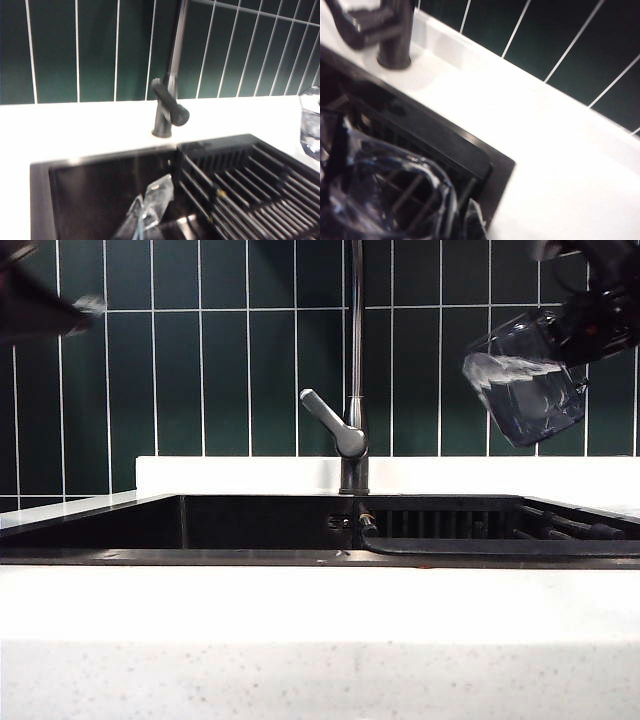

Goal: Pick up the mug next to the sink, go to the faucet to get some water, pour the water into the sink, and finally put the mug back to its place.

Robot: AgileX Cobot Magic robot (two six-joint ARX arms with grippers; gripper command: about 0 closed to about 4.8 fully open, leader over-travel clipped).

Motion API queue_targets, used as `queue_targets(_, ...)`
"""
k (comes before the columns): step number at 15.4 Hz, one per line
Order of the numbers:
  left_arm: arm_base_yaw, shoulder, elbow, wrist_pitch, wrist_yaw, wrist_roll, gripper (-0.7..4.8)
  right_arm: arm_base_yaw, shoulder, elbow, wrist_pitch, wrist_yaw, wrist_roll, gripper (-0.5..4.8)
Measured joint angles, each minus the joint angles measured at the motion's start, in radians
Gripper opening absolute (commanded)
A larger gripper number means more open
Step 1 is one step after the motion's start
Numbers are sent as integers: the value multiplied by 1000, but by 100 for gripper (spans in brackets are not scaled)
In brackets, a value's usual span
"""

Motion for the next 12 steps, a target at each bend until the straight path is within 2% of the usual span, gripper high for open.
queue_targets(3,0,-110,-72,-2,-3,-42,-6,73,-4,0,-55,119,-109,-6)
queue_targets(7,0,-161,-107,-23,-4,-60,-5,209,-3,0,-91,321,-334,-6)
queue_targets(12,0,-263,-160,-42,11,-94,-6,301,-4,0,-88,541,-493,-6)
